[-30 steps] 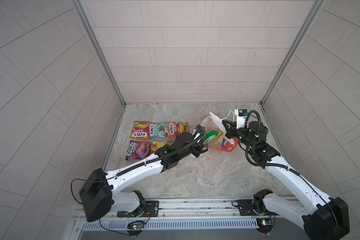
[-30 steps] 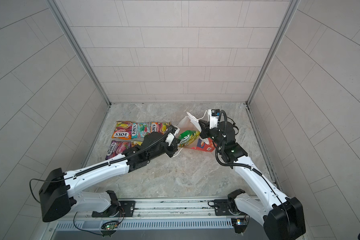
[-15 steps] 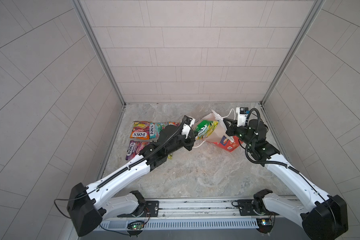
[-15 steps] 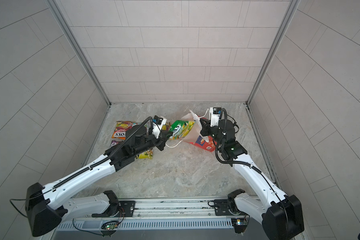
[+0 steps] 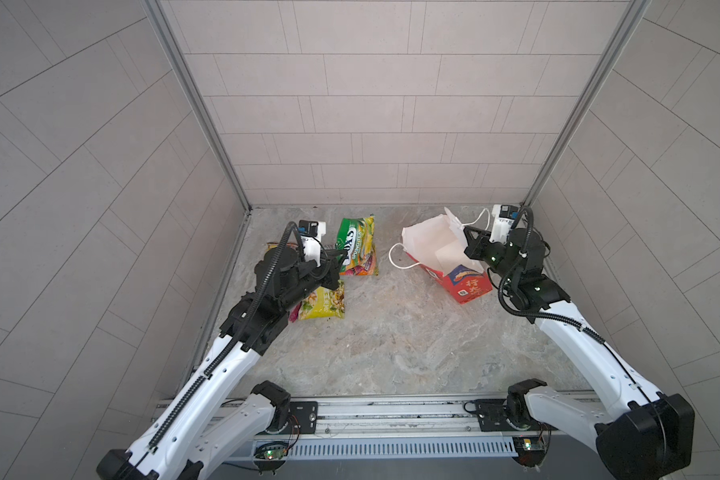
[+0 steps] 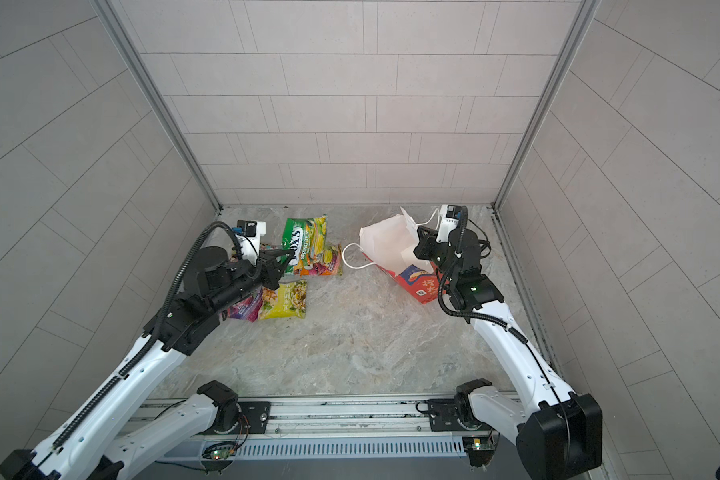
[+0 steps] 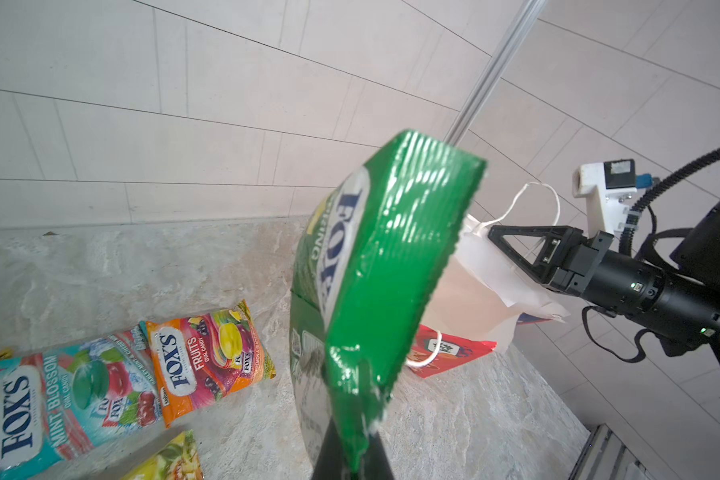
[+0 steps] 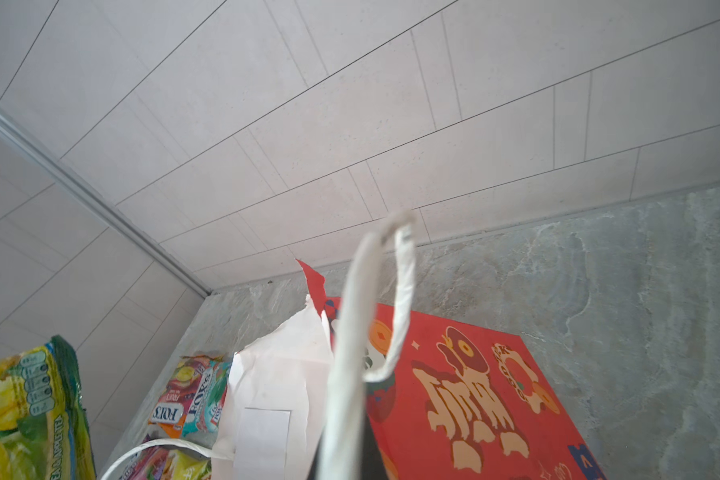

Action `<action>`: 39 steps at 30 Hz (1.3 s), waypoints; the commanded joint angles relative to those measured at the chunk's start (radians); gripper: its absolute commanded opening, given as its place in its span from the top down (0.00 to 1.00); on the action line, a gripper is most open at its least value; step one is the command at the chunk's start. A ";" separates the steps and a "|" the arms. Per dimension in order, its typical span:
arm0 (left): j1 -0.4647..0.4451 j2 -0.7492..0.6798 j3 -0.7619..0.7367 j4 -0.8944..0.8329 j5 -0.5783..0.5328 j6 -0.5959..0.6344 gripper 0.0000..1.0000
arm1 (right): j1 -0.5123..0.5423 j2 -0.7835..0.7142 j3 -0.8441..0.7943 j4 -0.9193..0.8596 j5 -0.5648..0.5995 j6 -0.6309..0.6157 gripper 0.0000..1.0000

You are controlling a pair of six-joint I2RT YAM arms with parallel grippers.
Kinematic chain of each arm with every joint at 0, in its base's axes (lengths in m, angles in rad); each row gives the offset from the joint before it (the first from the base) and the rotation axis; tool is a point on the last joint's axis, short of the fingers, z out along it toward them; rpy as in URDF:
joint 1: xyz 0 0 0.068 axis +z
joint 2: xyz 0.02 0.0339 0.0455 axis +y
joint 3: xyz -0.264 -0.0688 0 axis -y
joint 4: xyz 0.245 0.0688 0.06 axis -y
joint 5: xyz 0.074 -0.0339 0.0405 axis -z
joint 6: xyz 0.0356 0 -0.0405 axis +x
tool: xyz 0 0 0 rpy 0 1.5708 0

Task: Take the snacks out of the paper bag
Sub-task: 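Carry the green packet beside the yellow packet while the right gripper sets the bag upright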

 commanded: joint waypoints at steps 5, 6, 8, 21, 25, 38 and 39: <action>0.084 -0.007 -0.079 -0.071 0.115 -0.118 1.00 | -0.016 0.047 0.076 -0.042 0.008 0.113 1.00; 0.089 0.002 -0.092 -0.075 0.141 -0.119 1.00 | -0.017 0.053 0.083 -0.044 0.009 0.119 1.00; 0.089 0.013 -0.141 -0.014 0.209 -0.137 1.00 | -0.024 0.064 0.092 -0.038 0.009 0.148 1.00; 0.089 0.223 -0.346 0.443 0.375 -0.360 1.00 | -0.024 0.178 0.090 0.287 -0.111 0.571 1.00; 0.086 0.297 -0.357 0.431 0.352 -0.357 1.00 | -0.023 0.208 0.063 0.359 -0.101 0.677 1.00; 0.087 0.445 -0.356 0.355 0.299 -0.293 1.00 | 0.025 0.316 0.023 0.516 -0.077 0.878 1.00; 0.086 0.439 -0.349 0.309 0.270 -0.278 1.00 | 0.027 0.313 0.020 0.510 -0.076 0.876 1.00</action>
